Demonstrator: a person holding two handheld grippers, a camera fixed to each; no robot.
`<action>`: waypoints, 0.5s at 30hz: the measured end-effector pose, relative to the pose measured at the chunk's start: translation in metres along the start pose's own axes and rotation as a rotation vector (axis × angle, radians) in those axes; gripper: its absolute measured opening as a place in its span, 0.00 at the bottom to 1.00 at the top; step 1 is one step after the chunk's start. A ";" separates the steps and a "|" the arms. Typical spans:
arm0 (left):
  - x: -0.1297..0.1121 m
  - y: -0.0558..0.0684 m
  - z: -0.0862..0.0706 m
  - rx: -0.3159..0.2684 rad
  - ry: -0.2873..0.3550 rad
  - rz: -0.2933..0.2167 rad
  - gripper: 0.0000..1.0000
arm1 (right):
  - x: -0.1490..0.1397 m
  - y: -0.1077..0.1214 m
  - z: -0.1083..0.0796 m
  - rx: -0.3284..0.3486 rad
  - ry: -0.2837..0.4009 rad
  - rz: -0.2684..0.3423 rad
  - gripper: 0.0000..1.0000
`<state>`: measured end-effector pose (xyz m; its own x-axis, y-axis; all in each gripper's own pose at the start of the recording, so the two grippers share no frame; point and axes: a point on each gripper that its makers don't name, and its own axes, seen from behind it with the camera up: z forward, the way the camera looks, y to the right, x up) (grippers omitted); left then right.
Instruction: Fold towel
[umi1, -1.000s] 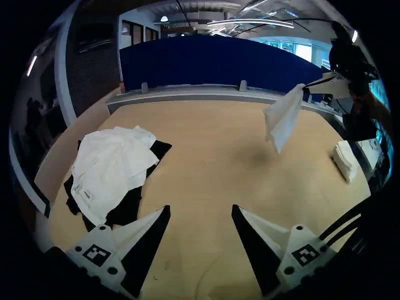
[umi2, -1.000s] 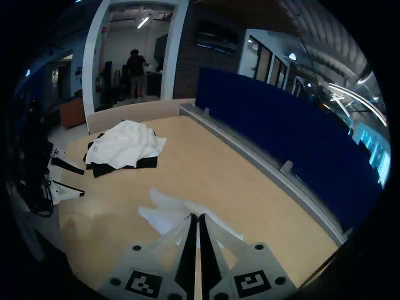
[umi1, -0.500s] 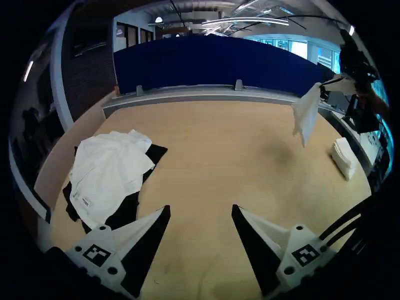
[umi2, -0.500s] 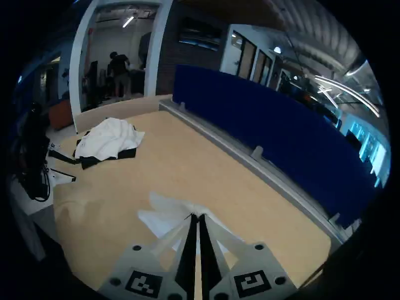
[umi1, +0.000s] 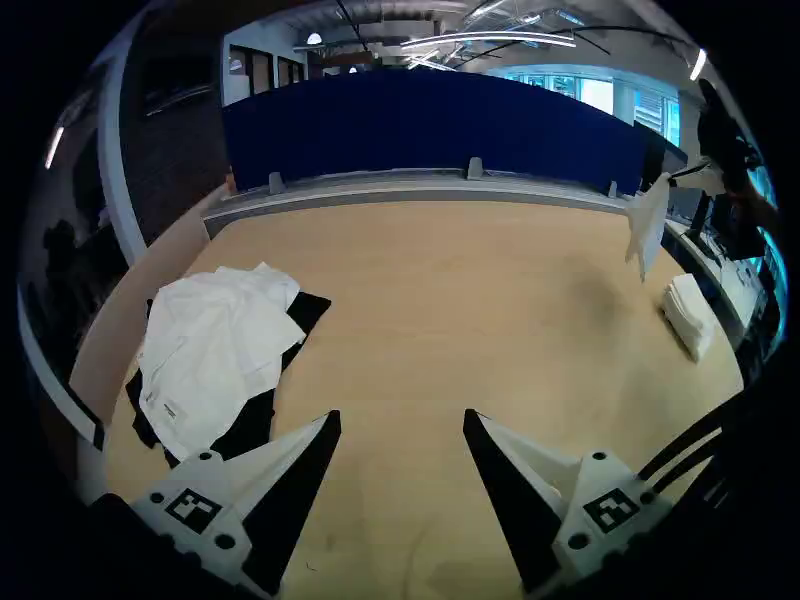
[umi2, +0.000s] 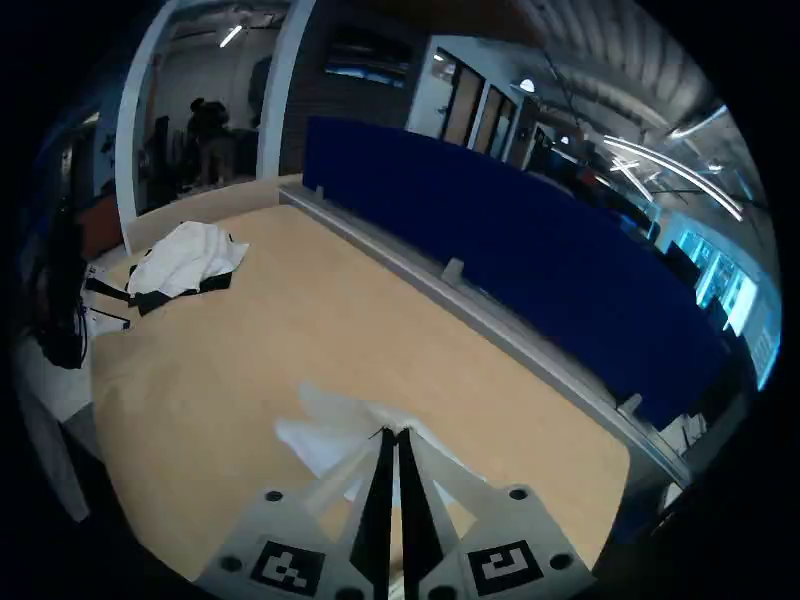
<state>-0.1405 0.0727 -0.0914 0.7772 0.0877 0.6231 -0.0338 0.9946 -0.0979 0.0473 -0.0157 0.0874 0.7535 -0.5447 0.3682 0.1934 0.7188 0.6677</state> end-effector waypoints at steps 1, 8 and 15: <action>0.000 0.001 0.000 0.000 -0.001 -0.001 0.91 | -0.004 0.005 -0.003 -0.006 -0.004 0.002 0.03; 0.000 0.004 0.001 0.004 -0.011 0.002 0.91 | -0.029 0.041 -0.020 -0.048 -0.030 0.026 0.03; 0.002 0.008 0.001 0.007 -0.016 0.009 0.91 | -0.051 0.071 -0.036 -0.087 -0.049 0.054 0.03</action>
<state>-0.1399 0.0804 -0.0897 0.7669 0.0974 0.6343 -0.0454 0.9942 -0.0979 0.0450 0.0790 0.0924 0.7329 -0.5231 0.4350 0.2084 0.7813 0.5884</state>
